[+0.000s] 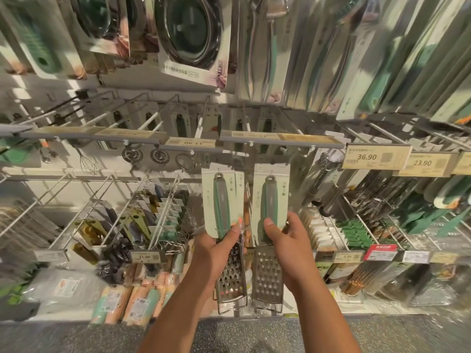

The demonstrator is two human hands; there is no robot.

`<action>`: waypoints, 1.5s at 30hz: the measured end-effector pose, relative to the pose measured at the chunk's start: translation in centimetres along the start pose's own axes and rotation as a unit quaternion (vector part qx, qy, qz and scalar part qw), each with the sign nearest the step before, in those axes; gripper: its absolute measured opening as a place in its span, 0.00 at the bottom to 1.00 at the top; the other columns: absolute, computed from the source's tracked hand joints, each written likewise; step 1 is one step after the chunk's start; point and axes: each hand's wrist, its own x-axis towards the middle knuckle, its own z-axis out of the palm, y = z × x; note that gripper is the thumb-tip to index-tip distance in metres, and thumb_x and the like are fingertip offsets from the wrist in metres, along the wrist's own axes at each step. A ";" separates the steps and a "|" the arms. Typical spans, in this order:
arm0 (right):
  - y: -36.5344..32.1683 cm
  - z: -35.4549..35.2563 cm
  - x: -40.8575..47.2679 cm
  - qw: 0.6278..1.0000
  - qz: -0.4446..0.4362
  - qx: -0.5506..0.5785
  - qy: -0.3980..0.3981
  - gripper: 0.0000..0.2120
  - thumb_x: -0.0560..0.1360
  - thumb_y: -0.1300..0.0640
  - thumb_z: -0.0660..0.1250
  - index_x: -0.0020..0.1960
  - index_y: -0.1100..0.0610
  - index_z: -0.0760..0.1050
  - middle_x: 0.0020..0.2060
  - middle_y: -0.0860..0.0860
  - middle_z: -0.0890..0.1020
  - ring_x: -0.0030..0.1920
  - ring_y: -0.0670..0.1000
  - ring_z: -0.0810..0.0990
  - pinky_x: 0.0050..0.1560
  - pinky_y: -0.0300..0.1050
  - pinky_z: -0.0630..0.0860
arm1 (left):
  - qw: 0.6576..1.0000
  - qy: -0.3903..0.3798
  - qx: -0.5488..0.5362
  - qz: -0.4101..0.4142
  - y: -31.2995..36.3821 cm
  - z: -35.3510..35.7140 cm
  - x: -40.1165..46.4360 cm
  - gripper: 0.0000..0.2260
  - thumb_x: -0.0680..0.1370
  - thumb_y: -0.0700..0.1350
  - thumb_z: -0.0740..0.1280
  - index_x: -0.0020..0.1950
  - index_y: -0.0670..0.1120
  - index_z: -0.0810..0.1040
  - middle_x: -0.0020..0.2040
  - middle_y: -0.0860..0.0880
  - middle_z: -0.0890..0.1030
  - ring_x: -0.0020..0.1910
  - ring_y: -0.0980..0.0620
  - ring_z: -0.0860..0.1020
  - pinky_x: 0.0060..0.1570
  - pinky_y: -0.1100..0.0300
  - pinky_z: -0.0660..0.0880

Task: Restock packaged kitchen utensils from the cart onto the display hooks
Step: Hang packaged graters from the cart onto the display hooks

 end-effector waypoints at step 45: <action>-1.5 0.6 1.7 0.998 -0.029 -0.035 0.046 0.04 0.80 0.56 0.69 0.53 0.52 0.82 0.45 0.47 0.86 0.47 0.51 0.83 0.50 0.48 0.78 | 0.999 -0.026 -0.024 0.030 -0.5 1.0 0.0 0.08 0.81 0.46 0.70 0.59 0.55 0.81 0.45 0.64 0.86 0.43 0.70 0.82 0.42 0.71 0.73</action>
